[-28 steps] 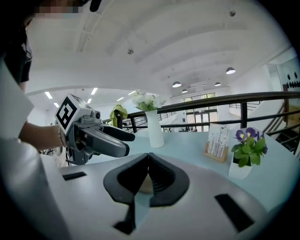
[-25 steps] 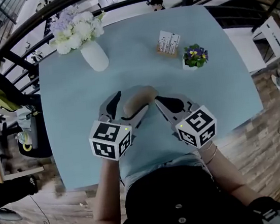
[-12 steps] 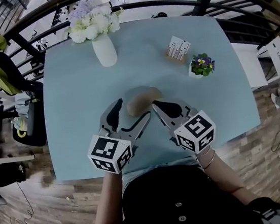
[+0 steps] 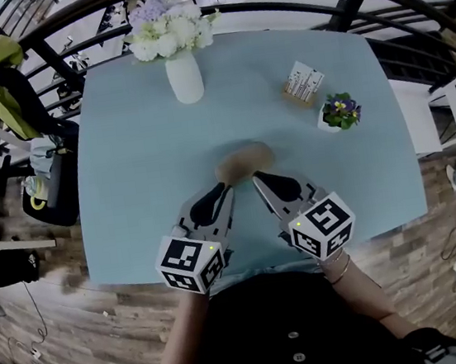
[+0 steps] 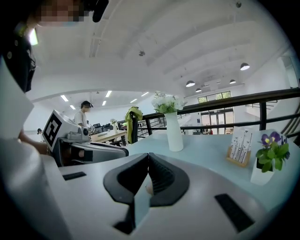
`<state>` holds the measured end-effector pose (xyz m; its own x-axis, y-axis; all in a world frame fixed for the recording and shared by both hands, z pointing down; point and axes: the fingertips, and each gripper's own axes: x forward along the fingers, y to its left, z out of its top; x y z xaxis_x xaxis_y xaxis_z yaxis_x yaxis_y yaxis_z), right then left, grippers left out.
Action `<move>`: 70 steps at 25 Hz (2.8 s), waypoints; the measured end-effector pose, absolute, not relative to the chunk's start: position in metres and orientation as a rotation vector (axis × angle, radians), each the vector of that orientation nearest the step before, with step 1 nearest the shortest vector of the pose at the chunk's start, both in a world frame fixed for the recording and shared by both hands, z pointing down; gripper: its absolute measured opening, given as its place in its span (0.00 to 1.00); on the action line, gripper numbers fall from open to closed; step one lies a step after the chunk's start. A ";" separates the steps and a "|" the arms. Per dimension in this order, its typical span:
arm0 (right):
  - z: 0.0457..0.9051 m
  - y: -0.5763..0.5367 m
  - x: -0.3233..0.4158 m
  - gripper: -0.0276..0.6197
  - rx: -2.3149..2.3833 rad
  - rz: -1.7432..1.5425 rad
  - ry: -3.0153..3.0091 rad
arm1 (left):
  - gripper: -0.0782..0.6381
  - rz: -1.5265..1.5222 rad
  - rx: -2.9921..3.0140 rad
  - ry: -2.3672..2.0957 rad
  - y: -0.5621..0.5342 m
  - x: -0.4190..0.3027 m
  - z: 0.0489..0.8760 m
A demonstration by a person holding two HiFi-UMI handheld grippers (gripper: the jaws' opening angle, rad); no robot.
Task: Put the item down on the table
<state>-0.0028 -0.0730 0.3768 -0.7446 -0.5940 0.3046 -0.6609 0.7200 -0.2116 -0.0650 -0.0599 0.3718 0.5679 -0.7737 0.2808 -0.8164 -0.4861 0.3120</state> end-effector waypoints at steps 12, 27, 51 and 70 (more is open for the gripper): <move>0.401 -0.056 0.001 0.05 0.957 0.513 -2.669 | 0.14 0.274 2.361 -1.218 -0.045 -0.059 0.400; 0.409 -0.045 -0.004 0.05 0.935 0.531 -2.661 | 0.13 0.435 2.319 -1.167 -0.041 -0.053 0.424; 0.411 -0.045 -0.005 0.05 0.946 0.526 -2.637 | 0.13 0.414 2.300 -1.147 -0.041 -0.055 0.426; 0.420 -0.044 -0.008 0.05 0.909 0.533 -2.615 | 0.13 0.409 2.296 -1.118 -0.040 -0.051 0.432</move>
